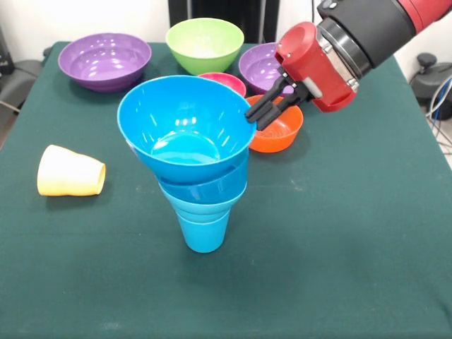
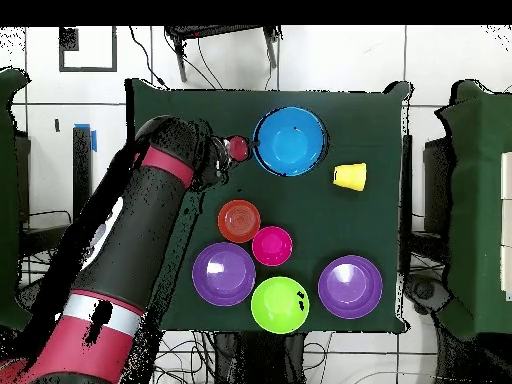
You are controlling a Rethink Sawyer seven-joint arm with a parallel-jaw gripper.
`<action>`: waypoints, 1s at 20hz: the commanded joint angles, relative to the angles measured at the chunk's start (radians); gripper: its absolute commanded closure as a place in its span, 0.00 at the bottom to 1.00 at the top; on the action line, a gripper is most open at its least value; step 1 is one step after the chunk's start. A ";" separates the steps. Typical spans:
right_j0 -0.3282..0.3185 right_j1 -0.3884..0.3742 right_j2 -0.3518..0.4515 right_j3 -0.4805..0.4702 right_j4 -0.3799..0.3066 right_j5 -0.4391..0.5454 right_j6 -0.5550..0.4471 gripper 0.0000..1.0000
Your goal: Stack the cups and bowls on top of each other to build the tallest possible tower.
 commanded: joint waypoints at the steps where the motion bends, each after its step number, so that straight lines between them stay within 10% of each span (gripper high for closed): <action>1: 0.015 0.016 0.092 -0.049 0.041 0.087 0.104 1.00; 20: 0.020 0.020 0.096 -0.092 0.051 0.131 0.086 1.00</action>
